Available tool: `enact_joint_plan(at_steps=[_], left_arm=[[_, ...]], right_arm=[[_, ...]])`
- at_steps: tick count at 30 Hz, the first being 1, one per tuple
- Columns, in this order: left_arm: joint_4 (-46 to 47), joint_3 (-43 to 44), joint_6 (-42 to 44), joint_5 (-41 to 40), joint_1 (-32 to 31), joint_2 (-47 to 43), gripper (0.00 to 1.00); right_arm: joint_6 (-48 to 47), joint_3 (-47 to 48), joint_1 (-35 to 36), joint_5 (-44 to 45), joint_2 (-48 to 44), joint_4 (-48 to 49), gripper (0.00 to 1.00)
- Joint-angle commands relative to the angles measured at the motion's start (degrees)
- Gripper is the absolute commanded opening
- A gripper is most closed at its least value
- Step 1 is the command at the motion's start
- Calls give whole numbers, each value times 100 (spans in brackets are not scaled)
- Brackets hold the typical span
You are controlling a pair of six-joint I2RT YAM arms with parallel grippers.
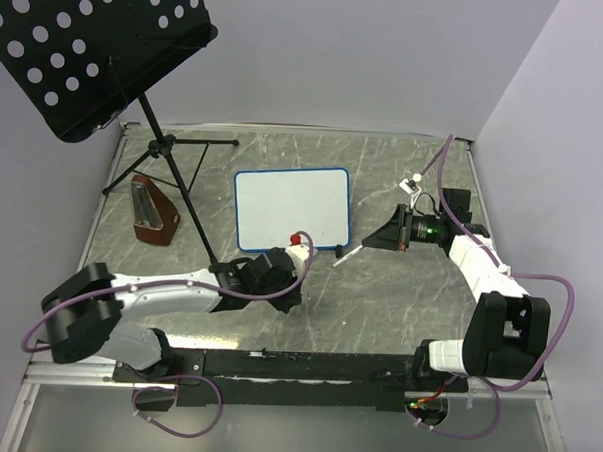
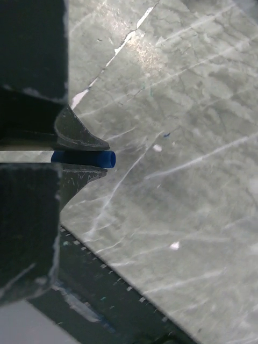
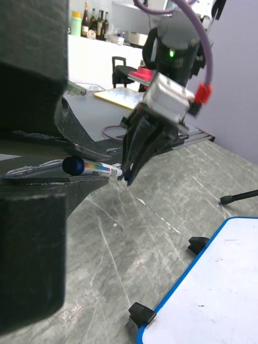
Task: Write a sentence on the whiteboard
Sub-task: Place the pen cap at the center of the board.
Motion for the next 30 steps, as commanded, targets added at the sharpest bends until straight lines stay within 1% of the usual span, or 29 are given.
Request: enact_joint_plan(at_steps=[1,5,7,11,12,13,14,15,17,19,21,22,23,24,25,26,27,29,30], left_arm=[[791,-105,-714,-394,158,593,2],[741,-17,-916,-955,167,912,6],[731,-17,-969,-1158,167,947,12],[696,-8,-978,-1194,158,982,22],[696,1,-987,-1177,158,1000,26],[531,-8,-995,-1150,158,1026,29],[503,-17,-1004,-1133,149,1017,34],[494,-43,-1022,-1124,158,1000,36],[442,-69,-1074,-1124,149,860,43],[328,-61,-1092,-1176,167,570,47],[161,-8,-996,-1229,158,289,54],[151,-8,-935,-1194,158,-86,57],[247,-17,-699,-1142,167,-308,67],[361,-69,-575,-967,175,-536,73],[501,-122,-452,-800,193,-1017,79],[929,-227,-216,-572,245,-1239,88],[1108,-280,-126,-74,402,-1607,91],[1616,-359,128,683,701,-1821,95],[1689,-325,225,1200,755,-1821,95]], right_arm=[[-693,360,14,-104,98,-437,0],[-940,457,49,-104,265,-710,0],[-967,483,76,-78,274,-728,0],[-984,483,128,-51,318,-746,0],[-993,501,128,-43,336,-754,0],[-1028,518,137,-34,353,-781,0],[-1063,536,146,-16,379,-842,0],[-1133,553,172,1,397,-895,0],[-1169,571,190,36,397,-939,0],[-1222,571,225,97,371,-939,0],[-1318,562,260,159,336,-974,0],[-1371,571,321,186,318,-1000,0],[-1423,571,357,255,309,-1018,0],[-1467,562,383,282,301,-1001,0],[-1477,554,401,309,292,-992,0],[-1485,562,462,361,292,-983,0],[-1546,571,567,379,292,-1018,0],[-1608,589,699,379,309,-1062,0],[-1635,597,735,388,301,-1062,0]])
